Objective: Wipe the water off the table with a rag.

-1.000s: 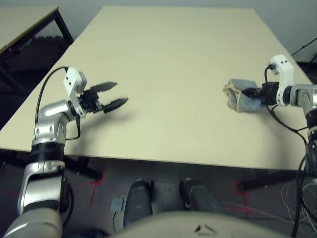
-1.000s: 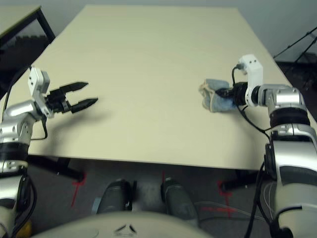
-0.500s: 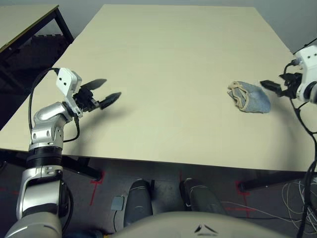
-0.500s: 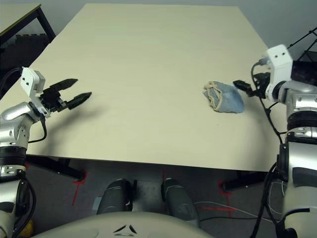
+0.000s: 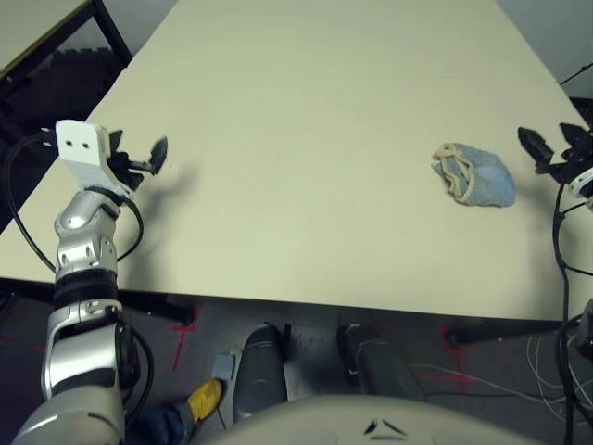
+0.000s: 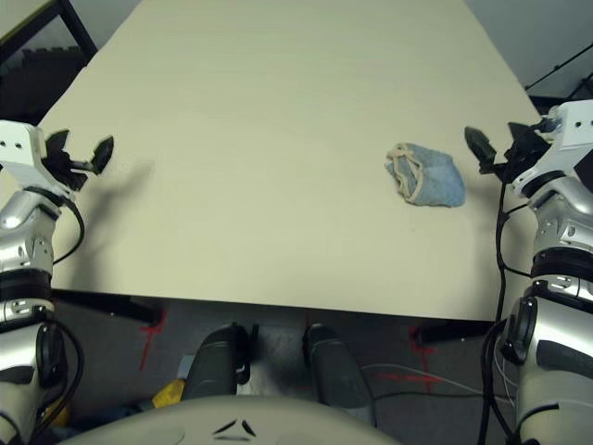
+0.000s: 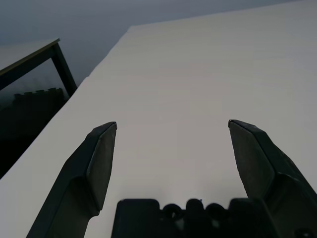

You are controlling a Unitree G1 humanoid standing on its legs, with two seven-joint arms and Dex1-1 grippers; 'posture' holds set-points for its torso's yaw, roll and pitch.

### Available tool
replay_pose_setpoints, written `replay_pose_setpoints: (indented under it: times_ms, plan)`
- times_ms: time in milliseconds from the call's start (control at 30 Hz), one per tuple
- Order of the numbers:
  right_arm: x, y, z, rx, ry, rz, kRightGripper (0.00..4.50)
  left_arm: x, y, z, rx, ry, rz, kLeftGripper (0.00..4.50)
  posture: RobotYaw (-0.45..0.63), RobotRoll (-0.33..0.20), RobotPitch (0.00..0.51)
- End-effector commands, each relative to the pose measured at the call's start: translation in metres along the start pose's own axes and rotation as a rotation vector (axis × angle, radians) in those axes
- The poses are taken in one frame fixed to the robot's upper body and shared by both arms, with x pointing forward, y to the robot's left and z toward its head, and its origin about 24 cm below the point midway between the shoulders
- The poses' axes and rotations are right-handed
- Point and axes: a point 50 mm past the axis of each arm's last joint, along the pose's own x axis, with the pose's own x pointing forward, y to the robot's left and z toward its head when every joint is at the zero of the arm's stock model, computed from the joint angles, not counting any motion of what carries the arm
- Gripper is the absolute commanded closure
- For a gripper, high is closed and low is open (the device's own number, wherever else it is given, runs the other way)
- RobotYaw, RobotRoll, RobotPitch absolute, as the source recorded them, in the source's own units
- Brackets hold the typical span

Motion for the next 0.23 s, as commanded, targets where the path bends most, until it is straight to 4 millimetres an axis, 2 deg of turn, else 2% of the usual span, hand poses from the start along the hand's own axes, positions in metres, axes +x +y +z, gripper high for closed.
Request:
replay_pose_setpoints:
  times_ms: [33, 233]
  plan:
    - [-0.0113, -0.0085, -0.0113, 0.032, -0.008, -0.075, 0.03, 0.0011, 0.0031, -0.0048, 0.008, 0.018, 0.032, 0.00, -0.09, 0.000, 0.169]
    - [-0.0164, -0.0138, -0.0146, 0.030, -0.014, -0.127, 0.03, 0.0062, 0.0012, -0.0050, 0.010, 0.016, 0.032, 0.00, -0.10, 0.000, 0.164]
